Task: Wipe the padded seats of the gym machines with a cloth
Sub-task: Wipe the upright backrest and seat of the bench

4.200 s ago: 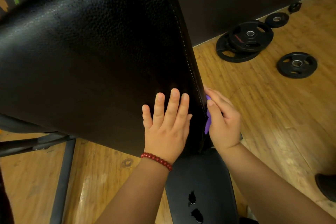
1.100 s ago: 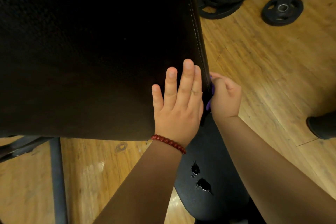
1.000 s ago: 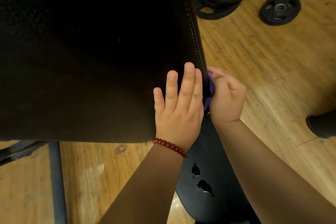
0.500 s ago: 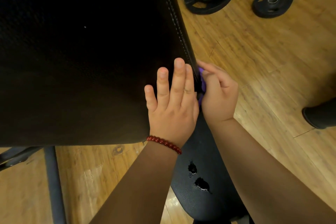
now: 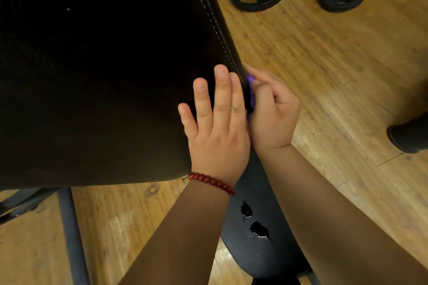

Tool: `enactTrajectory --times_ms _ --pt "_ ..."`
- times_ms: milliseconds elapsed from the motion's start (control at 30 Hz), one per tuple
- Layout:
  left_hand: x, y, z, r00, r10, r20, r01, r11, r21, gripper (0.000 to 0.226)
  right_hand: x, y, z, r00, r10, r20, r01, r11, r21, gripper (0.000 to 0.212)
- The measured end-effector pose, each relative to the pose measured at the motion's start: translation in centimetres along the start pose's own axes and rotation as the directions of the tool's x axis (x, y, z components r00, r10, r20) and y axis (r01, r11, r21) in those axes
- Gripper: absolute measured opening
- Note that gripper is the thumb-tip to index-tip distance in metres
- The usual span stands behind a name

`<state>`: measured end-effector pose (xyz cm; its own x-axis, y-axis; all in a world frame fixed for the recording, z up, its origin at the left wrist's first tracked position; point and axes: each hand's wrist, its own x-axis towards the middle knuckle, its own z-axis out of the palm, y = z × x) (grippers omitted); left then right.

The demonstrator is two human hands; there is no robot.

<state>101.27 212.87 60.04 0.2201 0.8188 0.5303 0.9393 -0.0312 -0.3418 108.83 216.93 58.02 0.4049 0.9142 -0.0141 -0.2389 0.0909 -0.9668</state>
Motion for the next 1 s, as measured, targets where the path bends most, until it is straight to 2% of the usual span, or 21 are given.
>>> enactTrajectory --times_ms 100,233,300,367,500,567,633,733,800,900,967,1000 --pt "-0.5 0.1 -0.2 1.000 0.011 0.017 -0.011 1.000 -0.012 0.082 0.1 1.5 -0.6 0.999 0.017 0.043 -0.017 1.000 -0.020 0.031" --pt "-0.4 -0.6 0.1 0.999 0.035 0.007 -0.035 0.999 0.020 0.088 0.1 4.6 -2.2 0.971 0.222 0.085 -0.211 0.970 -0.122 0.038" --pt "-0.5 -0.8 0.4 0.999 0.046 -0.004 -0.046 0.998 0.041 0.088 0.1 5.2 -2.6 0.957 0.273 0.097 -0.259 0.956 -0.138 0.044" --pt "-0.6 -0.8 0.7 0.999 0.049 -0.017 -0.048 0.997 0.056 0.089 0.3 4.5 -2.4 0.970 0.221 0.104 -0.211 0.972 -0.101 0.043" --pt "-0.6 -0.3 1.0 0.999 0.041 -0.028 -0.039 0.998 0.041 0.091 0.7 2.1 -1.6 0.991 -0.046 0.129 0.042 0.999 0.032 0.029" --pt "-0.9 -0.2 1.3 0.999 0.049 -0.022 -0.048 0.998 0.044 0.092 0.7 2.4 -1.6 0.990 -0.044 0.133 0.041 0.999 0.029 0.029" --pt "-1.3 -0.1 1.6 0.998 0.060 -0.015 -0.059 0.997 0.050 0.093 0.5 4.2 -2.2 0.989 0.051 0.136 -0.047 0.998 -0.032 0.029" --pt "-1.5 -0.1 1.9 0.998 0.062 -0.010 -0.062 0.997 0.055 0.095 0.2 7.0 -3.3 0.952 0.283 0.118 -0.265 0.952 -0.151 0.034" --pt "-1.6 0.1 2.1 0.998 0.056 -0.014 -0.055 0.997 0.048 0.093 0.2 7.3 -3.6 0.940 0.321 0.115 -0.299 0.939 -0.173 0.034" --pt "-1.5 0.4 2.4 0.998 0.050 -0.023 -0.049 0.998 0.045 0.092 0.5 5.1 -3.0 0.983 0.139 0.119 -0.131 0.989 -0.074 0.027" --pt "-1.5 0.4 2.5 0.999 0.041 -0.026 -0.040 0.999 0.035 0.092 0.5 4.0 -2.6 0.989 -0.012 0.149 0.011 1.000 0.007 0.028" --pt "-1.6 0.4 2.6 0.999 0.039 -0.028 -0.038 0.999 0.030 0.092 0.4 4.0 -2.5 0.987 -0.036 0.155 0.031 0.999 0.030 0.028"
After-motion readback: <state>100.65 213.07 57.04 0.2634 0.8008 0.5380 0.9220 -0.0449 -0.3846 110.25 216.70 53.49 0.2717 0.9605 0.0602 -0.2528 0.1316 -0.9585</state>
